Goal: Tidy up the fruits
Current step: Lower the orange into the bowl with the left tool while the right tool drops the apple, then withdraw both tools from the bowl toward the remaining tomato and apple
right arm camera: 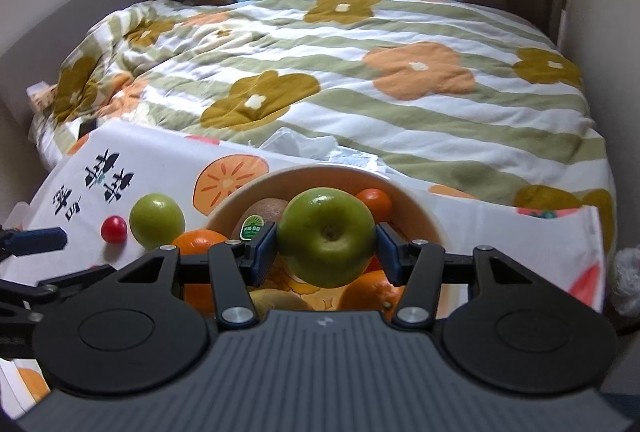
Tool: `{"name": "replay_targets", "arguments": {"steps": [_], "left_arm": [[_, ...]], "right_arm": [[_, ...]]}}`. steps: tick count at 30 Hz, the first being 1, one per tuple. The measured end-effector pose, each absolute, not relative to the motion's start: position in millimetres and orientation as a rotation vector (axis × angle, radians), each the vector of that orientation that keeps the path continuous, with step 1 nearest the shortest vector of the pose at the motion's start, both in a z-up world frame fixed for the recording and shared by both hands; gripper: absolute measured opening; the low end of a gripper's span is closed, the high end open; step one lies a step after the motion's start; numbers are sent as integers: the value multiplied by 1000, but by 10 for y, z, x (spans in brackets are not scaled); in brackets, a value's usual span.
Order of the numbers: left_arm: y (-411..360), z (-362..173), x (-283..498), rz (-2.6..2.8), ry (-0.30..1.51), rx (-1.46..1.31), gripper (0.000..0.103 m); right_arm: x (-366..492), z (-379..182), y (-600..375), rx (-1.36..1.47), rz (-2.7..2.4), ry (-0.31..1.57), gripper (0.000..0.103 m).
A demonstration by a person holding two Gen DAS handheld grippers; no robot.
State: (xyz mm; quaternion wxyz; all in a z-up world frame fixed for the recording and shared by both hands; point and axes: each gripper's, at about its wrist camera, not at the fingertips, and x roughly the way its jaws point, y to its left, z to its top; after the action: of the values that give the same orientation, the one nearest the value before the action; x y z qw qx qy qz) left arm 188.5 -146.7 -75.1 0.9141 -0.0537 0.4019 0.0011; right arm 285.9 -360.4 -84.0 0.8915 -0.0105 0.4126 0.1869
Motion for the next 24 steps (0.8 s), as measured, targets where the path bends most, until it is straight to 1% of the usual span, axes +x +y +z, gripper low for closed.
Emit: {"name": "replay_targets", "arguments": {"steps": [8,10,11,13,15,24], "left_arm": [[-1421,-803,1805,60,834,-107,95],[-1413,-817,1795,67,839,-107,95],[-1418,-821,1787,72,840,-106,95],[-1416,-822,1775,79,841,-104,95],[-1421,-816,1758,90,838,-98,95],[-1423,-664,1661,98,799,-66,95]], "right_arm": [[2836,-1028,-3581,-71,474,839,68],[2820,-1045,-3592,-67,469,828,70],[2805,-1038,-3607,-60,470,812,74],[2763,-1005,-3659,-50,447,768,103],[2717,-968,-3716,-36,422,724,103],[2578,-829,-3772,-33,384,728,103]]}}
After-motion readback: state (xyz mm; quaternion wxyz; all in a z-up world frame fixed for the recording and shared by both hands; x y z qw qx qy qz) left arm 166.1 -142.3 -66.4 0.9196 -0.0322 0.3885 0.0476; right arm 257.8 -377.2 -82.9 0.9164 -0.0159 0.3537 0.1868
